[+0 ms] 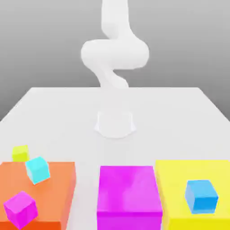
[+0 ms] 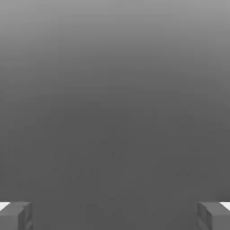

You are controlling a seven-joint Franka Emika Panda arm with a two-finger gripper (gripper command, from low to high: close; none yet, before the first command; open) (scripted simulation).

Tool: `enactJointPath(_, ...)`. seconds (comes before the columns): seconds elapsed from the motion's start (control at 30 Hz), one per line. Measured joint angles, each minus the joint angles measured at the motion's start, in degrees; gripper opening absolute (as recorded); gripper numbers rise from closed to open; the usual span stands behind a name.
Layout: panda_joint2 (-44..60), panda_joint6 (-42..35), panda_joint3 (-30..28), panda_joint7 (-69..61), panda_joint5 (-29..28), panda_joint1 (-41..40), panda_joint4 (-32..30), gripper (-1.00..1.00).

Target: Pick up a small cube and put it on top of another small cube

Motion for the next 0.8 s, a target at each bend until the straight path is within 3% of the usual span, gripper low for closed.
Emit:
enactJointPath(0.47, 20.67, 11.41, -6.03, 12.2, -8.55, -17.9, -9.59, 0.0)
enactJointPath(0.8, 35.09, 19.98, -14.73, 15.95, -7.84, -26.87, -16.5, 0.0)
